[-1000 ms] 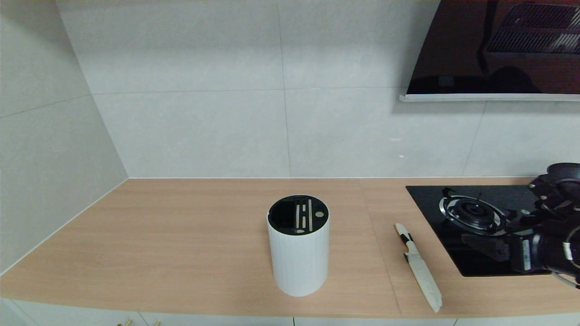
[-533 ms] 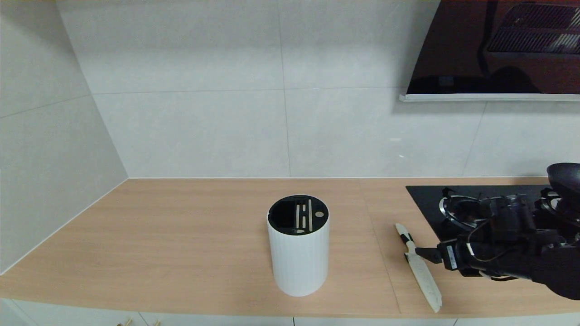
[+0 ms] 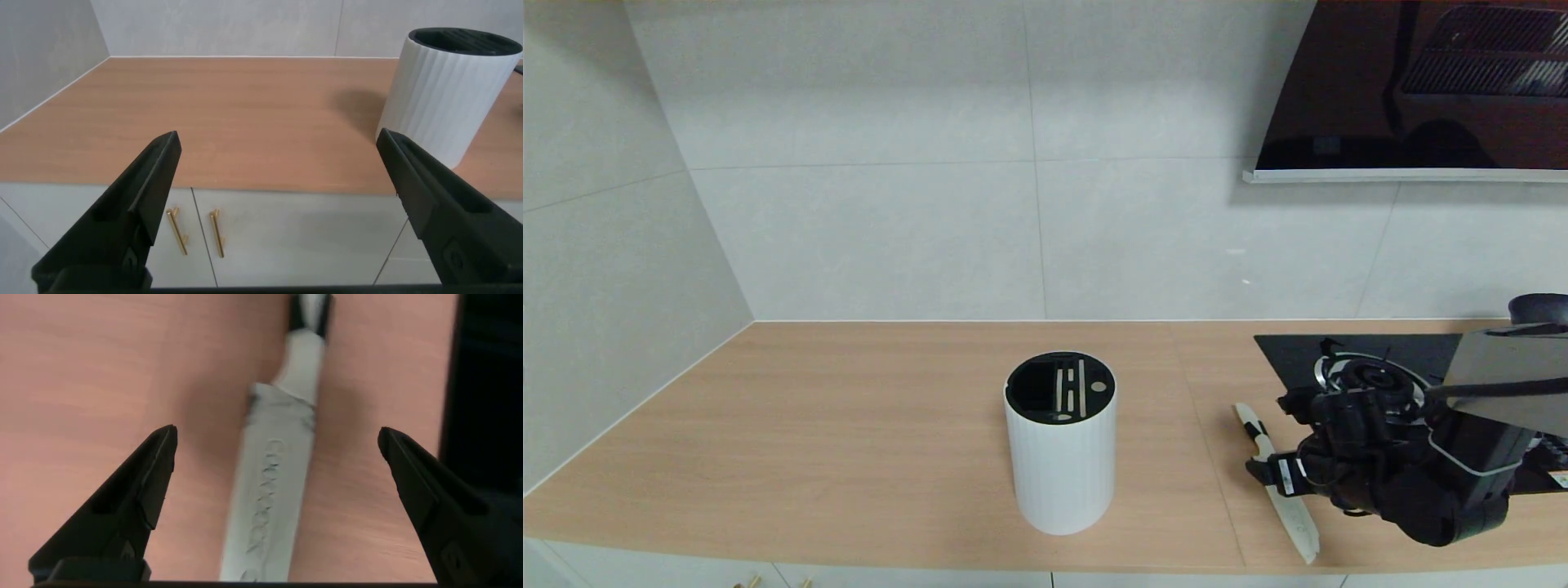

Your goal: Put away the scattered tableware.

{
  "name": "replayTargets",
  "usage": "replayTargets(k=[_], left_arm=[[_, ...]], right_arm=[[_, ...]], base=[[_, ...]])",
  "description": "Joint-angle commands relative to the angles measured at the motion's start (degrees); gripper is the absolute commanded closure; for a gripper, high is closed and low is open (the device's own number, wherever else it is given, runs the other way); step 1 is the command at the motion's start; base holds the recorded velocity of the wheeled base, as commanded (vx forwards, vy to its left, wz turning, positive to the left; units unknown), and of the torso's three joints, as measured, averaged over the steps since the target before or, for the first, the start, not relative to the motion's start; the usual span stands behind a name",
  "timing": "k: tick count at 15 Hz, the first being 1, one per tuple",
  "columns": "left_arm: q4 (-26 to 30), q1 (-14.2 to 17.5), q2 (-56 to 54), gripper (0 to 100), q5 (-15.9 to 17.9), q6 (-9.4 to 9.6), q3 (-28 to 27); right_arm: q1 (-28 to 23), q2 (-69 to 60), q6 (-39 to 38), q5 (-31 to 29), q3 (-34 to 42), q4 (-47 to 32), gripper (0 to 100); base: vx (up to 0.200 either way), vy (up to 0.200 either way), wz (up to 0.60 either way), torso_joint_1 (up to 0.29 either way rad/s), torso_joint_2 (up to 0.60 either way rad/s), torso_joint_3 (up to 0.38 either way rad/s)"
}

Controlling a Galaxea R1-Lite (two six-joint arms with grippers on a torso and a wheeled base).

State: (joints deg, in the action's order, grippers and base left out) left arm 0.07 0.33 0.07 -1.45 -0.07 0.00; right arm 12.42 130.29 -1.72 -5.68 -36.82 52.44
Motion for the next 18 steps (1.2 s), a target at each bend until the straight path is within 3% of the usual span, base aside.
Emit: replayTargets(k=[1,18], left_arm=[[0.0,0.0,0.0,0,0.0,-0.01,0.0],[0.0,0.0,0.0,0,0.0,-0.01,0.0]], right_arm=[[1.0,2.7,-1.6,-1.0,-1.9,-0.1,0],[0.7,7.9,-5.4,-3.9,-7.3,-0.4,0]], base=[[0.0,0.0,0.0,0.0,0.0,0.0],[0.0,0.0,0.0,0.0,0.0,0.0]])
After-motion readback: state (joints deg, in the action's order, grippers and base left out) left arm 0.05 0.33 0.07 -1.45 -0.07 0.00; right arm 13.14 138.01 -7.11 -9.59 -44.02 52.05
